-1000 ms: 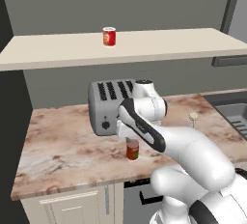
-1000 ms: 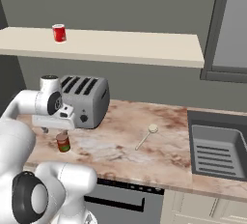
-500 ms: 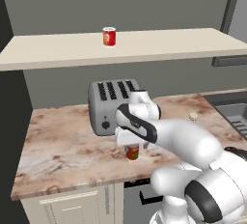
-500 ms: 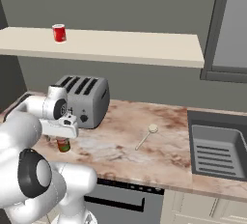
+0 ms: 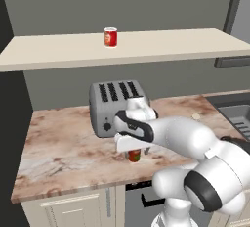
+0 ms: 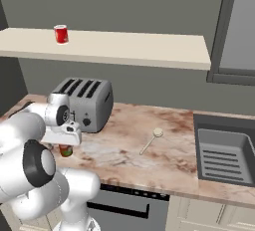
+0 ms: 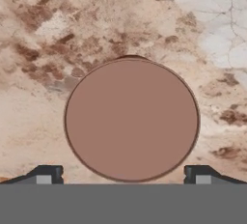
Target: Restock the canned food cabinet by taking the new fresh canned food from the counter and placing it in the cabinet. Then, take the old canned food from the cabinet and place it on the counter.
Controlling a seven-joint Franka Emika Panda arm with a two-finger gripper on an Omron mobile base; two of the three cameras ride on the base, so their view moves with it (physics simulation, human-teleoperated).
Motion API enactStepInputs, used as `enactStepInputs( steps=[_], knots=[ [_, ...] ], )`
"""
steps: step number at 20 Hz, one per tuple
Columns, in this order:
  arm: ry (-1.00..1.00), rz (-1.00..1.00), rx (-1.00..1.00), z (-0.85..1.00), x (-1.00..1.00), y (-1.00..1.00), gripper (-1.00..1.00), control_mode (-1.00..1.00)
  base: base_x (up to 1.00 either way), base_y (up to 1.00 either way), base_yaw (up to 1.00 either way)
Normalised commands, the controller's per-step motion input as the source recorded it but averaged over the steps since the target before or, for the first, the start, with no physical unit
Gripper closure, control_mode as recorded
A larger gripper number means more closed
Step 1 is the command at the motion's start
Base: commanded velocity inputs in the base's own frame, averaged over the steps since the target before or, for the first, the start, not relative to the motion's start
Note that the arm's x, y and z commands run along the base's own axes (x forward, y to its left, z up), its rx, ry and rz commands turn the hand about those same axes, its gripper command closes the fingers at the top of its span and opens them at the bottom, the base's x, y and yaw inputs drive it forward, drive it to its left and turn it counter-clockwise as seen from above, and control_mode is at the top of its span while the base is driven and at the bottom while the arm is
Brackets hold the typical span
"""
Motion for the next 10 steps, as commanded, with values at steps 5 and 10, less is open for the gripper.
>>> enactStepInputs(
  steps=[5, 10],
  knots=[
    [-0.04, 0.0, -0.09, -0.15, 0.05, 0.0, -1.0, -1.0, 0.0, 0.0, 0.0],
    [-0.06, 0.0, -0.04, -0.03, 0.08, 0.0, -1.0, -1.0, 0.0, 0.0, 0.0]
  ],
)
